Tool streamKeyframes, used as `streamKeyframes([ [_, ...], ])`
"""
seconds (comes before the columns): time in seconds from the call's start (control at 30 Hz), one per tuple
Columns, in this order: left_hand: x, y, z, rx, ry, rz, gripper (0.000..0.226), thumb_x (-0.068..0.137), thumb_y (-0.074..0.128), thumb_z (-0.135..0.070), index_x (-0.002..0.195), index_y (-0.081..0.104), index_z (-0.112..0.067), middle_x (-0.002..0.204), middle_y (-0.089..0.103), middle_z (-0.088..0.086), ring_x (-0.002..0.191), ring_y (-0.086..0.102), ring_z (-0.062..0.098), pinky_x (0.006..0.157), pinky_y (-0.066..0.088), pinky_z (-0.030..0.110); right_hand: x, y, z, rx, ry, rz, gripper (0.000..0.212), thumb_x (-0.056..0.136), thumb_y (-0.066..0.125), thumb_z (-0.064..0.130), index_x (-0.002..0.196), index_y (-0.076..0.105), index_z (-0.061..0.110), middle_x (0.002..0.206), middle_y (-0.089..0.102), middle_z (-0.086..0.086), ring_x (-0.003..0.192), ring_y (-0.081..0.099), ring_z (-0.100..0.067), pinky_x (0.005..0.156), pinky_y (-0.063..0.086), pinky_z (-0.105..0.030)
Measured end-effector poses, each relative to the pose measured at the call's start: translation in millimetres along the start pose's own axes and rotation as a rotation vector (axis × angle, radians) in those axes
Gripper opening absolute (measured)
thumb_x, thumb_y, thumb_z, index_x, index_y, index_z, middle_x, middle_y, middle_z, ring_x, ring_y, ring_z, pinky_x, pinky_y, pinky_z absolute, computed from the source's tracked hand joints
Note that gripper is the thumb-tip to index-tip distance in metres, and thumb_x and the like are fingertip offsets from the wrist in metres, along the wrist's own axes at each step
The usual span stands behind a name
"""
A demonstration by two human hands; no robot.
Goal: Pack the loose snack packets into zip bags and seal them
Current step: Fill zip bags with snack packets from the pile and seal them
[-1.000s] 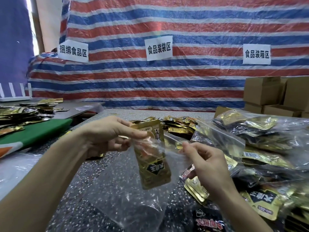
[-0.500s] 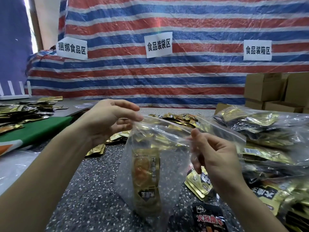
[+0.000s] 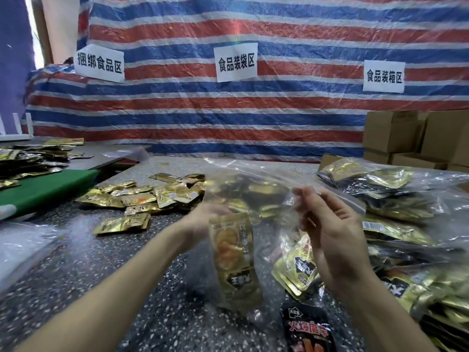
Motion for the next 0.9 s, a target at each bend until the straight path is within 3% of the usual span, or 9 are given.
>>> streamKeyframes([
  [0.07, 3.7, 20.9, 9.4, -0.050, -0.085, 0.155, 0.013, 0.094, 0.052, 0.003, 0.084, 0.060, 0.003, 0.069, 0.059, 0.007, 0.049, 0.059, 0.007, 0.048, 0.050, 0.016, 1.1, -1.5, -1.9, -0.017, -0.002, -0.009, 0.020, 0.074, 0.065, 0.034, 0.074, 0.078, 0.019, 0.073, 0.066, 0.001, 0.067, 0.054, -0.009, 0.065, 0.043, -0.024],
  [0.13, 10.3, 34.5, 10.8, -0.161, -0.131, 0.127, 0.030, 0.101, 0.042, 0.000, 0.074, 0.052, -0.009, 0.070, 0.052, 0.004, 0.051, 0.057, 0.006, 0.043, 0.047, 0.013, 1.9, -2.7, -4.5, -0.028, 0.009, -0.015, 0.018, 0.076, 0.064, 0.032, 0.074, 0.077, 0.020, 0.073, 0.066, 0.001, 0.068, 0.055, -0.009, 0.071, 0.044, -0.027],
  [0.23, 20.2, 53.1, 8.4, -0.130, -0.104, 0.007, 0.030, 0.105, 0.040, -0.008, 0.078, 0.051, -0.017, 0.080, 0.053, -0.001, 0.069, 0.054, 0.009, 0.044, 0.048, 0.011, 2.7, -4.7, -7.3, -0.044, 0.009, -0.008, 0.018, 0.077, 0.063, 0.032, 0.074, 0.078, 0.022, 0.072, 0.067, 0.003, 0.067, 0.058, -0.007, 0.069, 0.047, -0.023],
  [0.4, 23.0, 72.6, -2.3, -0.106, -0.029, 0.056, 0.034, 0.105, 0.038, -0.003, 0.076, 0.048, -0.018, 0.079, 0.051, -0.003, 0.068, 0.050, 0.006, 0.045, 0.046, 0.008, 3.2, -7.3, -8.1, -0.051, -0.022, -0.006, 0.017, 0.076, 0.065, 0.036, 0.078, 0.079, 0.026, 0.076, 0.070, 0.002, 0.070, 0.061, -0.007, 0.066, 0.051, -0.019],
  [0.57, 18.7, 53.2, -14.8, -0.046, -0.037, 0.133, 0.024, 0.100, 0.042, -0.001, 0.080, 0.053, -0.009, 0.079, 0.055, 0.004, 0.049, 0.062, 0.004, 0.048, 0.050, 0.012, 5.2, -9.9, -7.3, -0.093, -0.045, -0.007, 0.020, 0.081, 0.062, 0.038, 0.082, 0.076, 0.024, 0.084, 0.073, -0.003, 0.085, 0.067, -0.018, 0.088, 0.050, -0.040],
  [0.7, 12.3, 45.1, -10.8, -0.111, -0.105, 0.207, 0.033, 0.099, 0.048, -0.005, 0.067, 0.057, -0.003, 0.055, 0.062, 0.001, 0.044, 0.060, 0.010, 0.048, 0.053, 0.019, 5.2, -8.8, -7.5, -0.107, -0.039, -0.008, 0.020, 0.083, 0.061, 0.037, 0.084, 0.074, 0.022, 0.085, 0.073, -0.005, 0.091, 0.068, -0.026, 0.099, 0.048, -0.055],
  [0.77, 11.3, 40.7, -3.6, -0.054, -0.112, 0.229, 0.044, 0.100, 0.046, -0.006, 0.057, 0.058, -0.006, 0.056, 0.060, 0.002, 0.045, 0.060, 0.009, 0.049, 0.052, 0.018, 5.1, -8.4, -8.3, -0.106, -0.043, -0.008, 0.019, 0.084, 0.060, 0.036, 0.082, 0.075, 0.023, 0.085, 0.073, -0.005, 0.092, 0.068, -0.028, 0.100, 0.048, -0.056],
  [0.9, 11.7, 37.1, -1.9, 0.030, -0.064, 0.234, 0.032, 0.098, 0.043, 0.006, 0.073, 0.053, -0.010, 0.076, 0.056, 0.003, 0.061, 0.060, 0.006, 0.060, 0.052, 0.017, 6.1, -8.3, -10.2, -0.100, -0.048, 0.019, 0.018, 0.084, 0.060, 0.036, 0.078, 0.076, 0.029, 0.084, 0.072, -0.002, 0.090, 0.067, -0.024, 0.093, 0.051, -0.049],
])
Point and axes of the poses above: each hand's wrist, its own x-axis towards the middle knuckle, its own y-axis out of the palm, z = x × y, the point moved 3 cm from there along x, towards the middle knuckle
